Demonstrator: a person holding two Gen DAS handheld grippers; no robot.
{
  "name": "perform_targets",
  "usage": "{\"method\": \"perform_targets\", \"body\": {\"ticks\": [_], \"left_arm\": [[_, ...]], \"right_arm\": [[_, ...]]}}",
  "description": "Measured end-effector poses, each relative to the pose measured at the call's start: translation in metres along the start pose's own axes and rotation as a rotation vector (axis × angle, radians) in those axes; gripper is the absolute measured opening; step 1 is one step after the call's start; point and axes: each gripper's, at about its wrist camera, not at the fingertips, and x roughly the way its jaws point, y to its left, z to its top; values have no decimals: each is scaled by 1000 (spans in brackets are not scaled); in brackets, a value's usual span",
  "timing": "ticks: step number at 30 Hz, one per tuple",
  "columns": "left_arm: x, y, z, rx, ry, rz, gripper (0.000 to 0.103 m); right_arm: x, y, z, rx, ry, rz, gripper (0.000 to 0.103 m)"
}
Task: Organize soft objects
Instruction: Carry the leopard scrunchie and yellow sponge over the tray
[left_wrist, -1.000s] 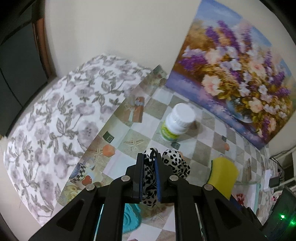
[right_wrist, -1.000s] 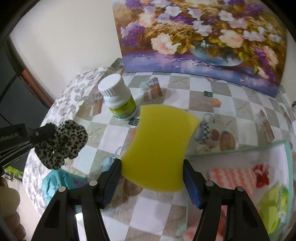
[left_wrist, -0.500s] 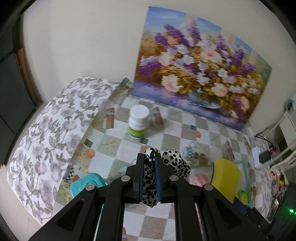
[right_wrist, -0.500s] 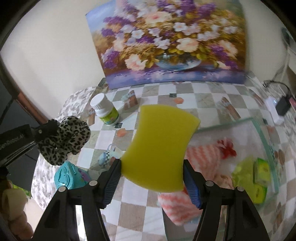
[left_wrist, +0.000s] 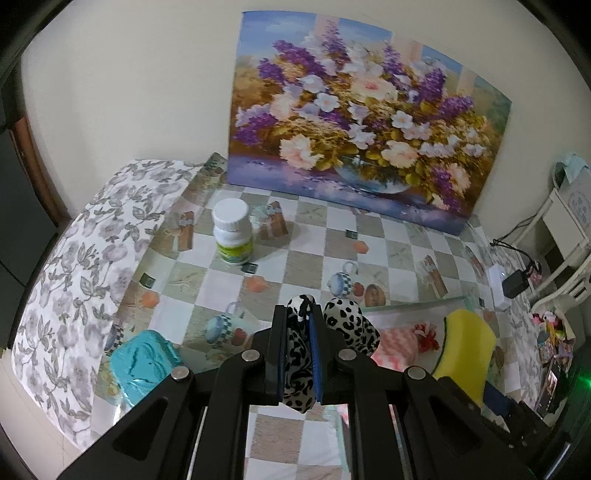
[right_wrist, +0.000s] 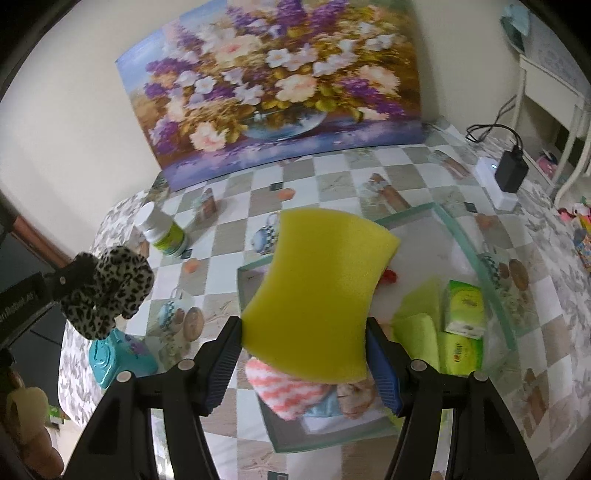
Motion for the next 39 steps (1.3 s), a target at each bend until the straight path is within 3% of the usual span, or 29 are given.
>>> {"method": "perform_targets", "body": {"ticks": [11, 22, 32, 39], "left_arm": [[6, -35, -8, 59, 27, -12, 12], [20, -81, -26, 143, 101, -90, 12], [54, -105, -47, 183, 215, -144, 13], [81, -112, -60, 183, 300, -125, 16]], "right_arm": [[0, -43, 7, 58, 16, -53, 69], [9, -98, 11, 182, 47, -98, 69], [27, -96, 9, 156, 88, -118, 70], [41, -95, 6, 137, 135, -136, 70]]}}
